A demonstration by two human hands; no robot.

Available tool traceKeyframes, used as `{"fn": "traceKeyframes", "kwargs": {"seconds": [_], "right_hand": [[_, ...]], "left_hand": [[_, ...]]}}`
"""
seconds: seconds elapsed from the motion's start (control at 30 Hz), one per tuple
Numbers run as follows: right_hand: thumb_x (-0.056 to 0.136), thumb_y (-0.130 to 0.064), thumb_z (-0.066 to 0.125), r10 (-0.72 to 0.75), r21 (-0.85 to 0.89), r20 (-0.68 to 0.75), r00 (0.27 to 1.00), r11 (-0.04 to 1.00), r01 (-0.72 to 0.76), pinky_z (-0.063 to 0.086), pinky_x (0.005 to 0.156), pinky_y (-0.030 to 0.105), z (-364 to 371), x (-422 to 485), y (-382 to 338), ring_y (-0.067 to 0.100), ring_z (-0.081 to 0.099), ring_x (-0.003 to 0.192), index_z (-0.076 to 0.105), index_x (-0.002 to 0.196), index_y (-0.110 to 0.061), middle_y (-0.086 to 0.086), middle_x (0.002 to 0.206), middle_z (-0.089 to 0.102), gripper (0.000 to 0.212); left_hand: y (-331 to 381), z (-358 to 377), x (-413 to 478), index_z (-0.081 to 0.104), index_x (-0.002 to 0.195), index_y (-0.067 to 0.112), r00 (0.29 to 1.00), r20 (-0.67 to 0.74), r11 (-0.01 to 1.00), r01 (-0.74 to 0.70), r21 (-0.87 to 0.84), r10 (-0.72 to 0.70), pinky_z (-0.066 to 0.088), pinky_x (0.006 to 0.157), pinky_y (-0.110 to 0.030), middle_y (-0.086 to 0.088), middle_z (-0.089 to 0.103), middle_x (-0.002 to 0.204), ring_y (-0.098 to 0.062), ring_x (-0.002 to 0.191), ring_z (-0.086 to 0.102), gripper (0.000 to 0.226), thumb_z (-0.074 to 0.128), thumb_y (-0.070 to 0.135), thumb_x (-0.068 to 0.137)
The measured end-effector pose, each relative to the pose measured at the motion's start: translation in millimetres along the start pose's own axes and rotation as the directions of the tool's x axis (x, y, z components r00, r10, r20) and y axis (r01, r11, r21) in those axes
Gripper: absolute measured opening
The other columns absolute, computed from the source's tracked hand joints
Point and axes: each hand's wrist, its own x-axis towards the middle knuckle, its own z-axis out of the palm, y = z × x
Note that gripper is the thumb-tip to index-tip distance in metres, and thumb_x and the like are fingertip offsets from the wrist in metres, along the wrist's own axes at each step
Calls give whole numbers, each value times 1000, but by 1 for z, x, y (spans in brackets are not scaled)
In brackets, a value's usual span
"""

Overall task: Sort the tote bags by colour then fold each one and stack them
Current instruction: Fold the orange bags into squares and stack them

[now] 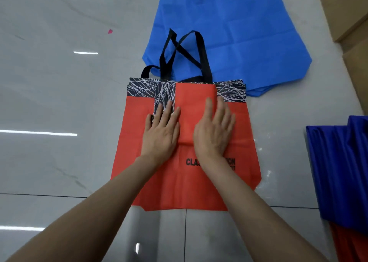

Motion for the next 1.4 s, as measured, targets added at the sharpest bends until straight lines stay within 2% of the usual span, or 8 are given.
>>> {"fn": "traceKeyframes", "kwargs": {"seconds": [0.17,0.3,0.43,0.7,0.83,1.0,1.23,1.4], "right_hand": [[99,-31,25,-369,122,378,849,929,349,10,116,44,13,13,4,25,6,146,20,150,-28,-4,159,10,51],[91,-47,28,-422,-8,330,844,893,450,38,98,47,13,33,4,35,48,122,50,136,-24,8,140,49,55],[92,-52,32,-501,61,284,818,860,506,26,108,49,14,61,16,36,43,125,55,131,-26,15,137,48,53],[85,-49,39,-234,-99,209,950,961,259,43,74,40,2,21,16,34,55,89,61,119,-20,18,104,59,49],[81,-54,49,20,-82,255,967,997,1,45,66,38,-7,-19,5,34,56,76,60,118,-13,19,88,57,56],[90,-49,51,196,84,305,932,969,-232,46,74,41,-24,-53,4,39,59,89,48,128,-16,19,103,55,50],[92,-24,56,230,576,293,928,733,-363,30,99,33,-48,-87,30,28,48,112,56,117,-12,10,117,53,28],[93,-15,57,259,774,527,810,247,-582,35,101,23,-91,-99,48,10,47,117,57,112,-29,-5,125,49,25]], "left_hand": [[-5,10,1,33,145,22,1000,24,1000,-10,23,10,21,110,-48,-2,25,154,-26,142,23,53,19,36,96],[-3,11,2,35,144,21,1000,4,1000,2,17,-2,23,110,-48,-1,27,154,-25,141,24,52,21,36,96],[-6,7,2,28,147,23,999,49,1000,-2,-1,2,16,112,-45,2,21,156,-23,144,17,54,17,39,96],[-21,-8,-20,42,139,28,991,-123,997,61,53,-54,10,111,-52,-12,22,154,-33,141,16,45,33,38,96],[3,-14,-53,47,136,16,883,-126,834,367,-412,-451,25,108,-36,-28,29,142,-38,127,35,41,49,24,96],[12,-18,-73,59,120,15,883,-25,633,316,-707,-469,38,96,-25,-5,56,116,-17,107,53,26,54,17,94],[6,-39,-80,61,120,18,939,169,414,288,-864,-300,41,99,-17,7,61,120,11,105,54,32,62,14,88],[27,-56,-90,64,115,29,957,206,329,266,-906,-206,40,104,-27,19,62,117,2,113,55,31,64,18,86]]}}
